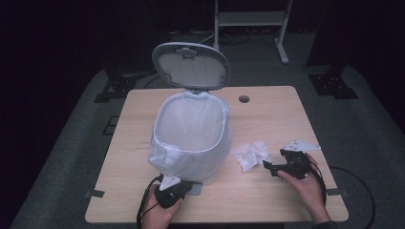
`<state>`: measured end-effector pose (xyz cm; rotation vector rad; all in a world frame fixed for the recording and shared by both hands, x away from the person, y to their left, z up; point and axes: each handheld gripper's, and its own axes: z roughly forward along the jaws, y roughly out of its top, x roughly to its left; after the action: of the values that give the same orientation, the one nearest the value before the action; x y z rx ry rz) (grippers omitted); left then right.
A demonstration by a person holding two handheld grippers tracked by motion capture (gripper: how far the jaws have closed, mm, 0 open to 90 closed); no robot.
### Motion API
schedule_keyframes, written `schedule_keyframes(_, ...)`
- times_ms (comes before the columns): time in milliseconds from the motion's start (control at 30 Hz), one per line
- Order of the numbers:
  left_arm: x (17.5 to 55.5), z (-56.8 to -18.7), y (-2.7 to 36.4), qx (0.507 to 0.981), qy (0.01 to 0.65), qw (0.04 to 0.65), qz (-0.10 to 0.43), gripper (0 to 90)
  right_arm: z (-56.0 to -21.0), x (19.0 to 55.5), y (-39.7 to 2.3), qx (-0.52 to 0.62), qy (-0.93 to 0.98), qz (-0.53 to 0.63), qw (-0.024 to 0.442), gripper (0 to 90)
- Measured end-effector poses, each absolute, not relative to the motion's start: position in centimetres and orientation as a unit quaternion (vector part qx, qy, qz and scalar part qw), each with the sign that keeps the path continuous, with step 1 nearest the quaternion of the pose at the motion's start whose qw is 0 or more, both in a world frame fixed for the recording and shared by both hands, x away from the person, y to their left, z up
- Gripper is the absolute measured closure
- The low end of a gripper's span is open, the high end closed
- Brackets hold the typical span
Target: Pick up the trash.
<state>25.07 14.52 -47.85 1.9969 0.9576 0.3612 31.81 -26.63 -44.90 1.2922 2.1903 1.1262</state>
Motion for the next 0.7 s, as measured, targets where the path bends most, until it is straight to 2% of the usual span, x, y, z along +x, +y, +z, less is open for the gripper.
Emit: schedule_keyframes(700, 25.0, -47.9, 14.5, 0.801, 0.386, 0.435, 0.145, 89.7, -45.6, 34.5, -24.1, 0.447, 0.783, 0.399, 0.165, 12.4)
